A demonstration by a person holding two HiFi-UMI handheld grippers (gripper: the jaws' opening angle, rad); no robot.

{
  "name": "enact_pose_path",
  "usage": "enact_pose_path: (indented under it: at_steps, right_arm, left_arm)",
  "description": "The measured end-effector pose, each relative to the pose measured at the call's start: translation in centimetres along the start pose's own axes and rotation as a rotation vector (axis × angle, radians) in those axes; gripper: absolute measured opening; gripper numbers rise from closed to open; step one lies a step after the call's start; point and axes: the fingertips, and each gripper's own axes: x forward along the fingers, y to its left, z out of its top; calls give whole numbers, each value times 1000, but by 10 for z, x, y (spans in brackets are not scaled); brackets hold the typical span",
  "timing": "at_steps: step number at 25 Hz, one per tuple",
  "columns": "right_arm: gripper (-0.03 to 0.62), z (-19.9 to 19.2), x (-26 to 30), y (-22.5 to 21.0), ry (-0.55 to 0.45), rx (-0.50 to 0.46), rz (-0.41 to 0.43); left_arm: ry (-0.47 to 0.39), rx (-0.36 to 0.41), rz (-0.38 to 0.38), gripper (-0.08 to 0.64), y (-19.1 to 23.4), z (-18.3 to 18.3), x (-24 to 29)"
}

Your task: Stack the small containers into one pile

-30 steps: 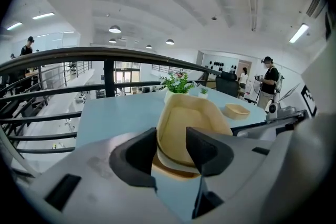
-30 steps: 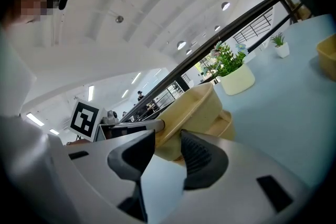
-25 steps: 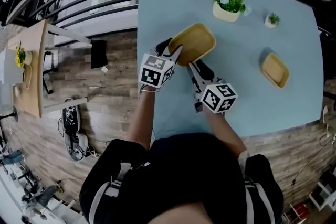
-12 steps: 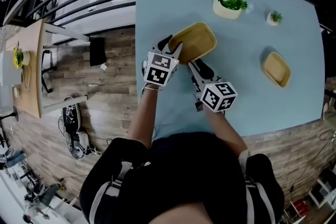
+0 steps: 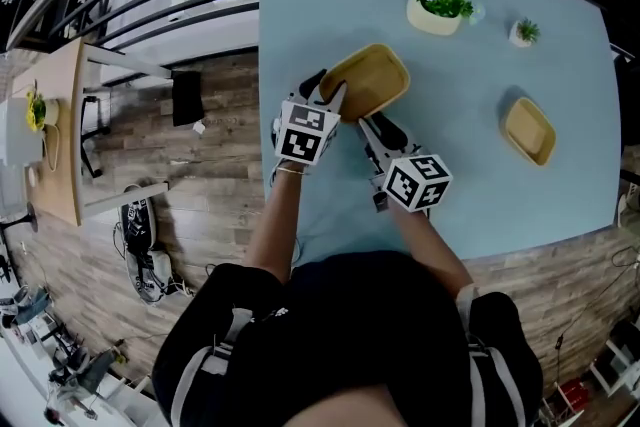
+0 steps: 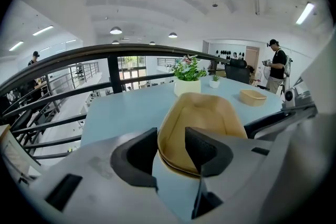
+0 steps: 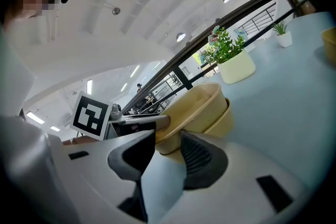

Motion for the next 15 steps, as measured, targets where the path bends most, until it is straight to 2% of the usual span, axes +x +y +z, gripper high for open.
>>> enact_pose_path:
  at_steps: [9, 15]
  right_arm:
    - [171, 3, -3, -6, -6, 4, -27]
    - [178, 12, -14, -6, -34, -8, -46]
  left_arm:
    - [-28, -40, 63, 169, 16, -2, -5]
    - [-94, -72, 91, 169, 21, 9, -22]
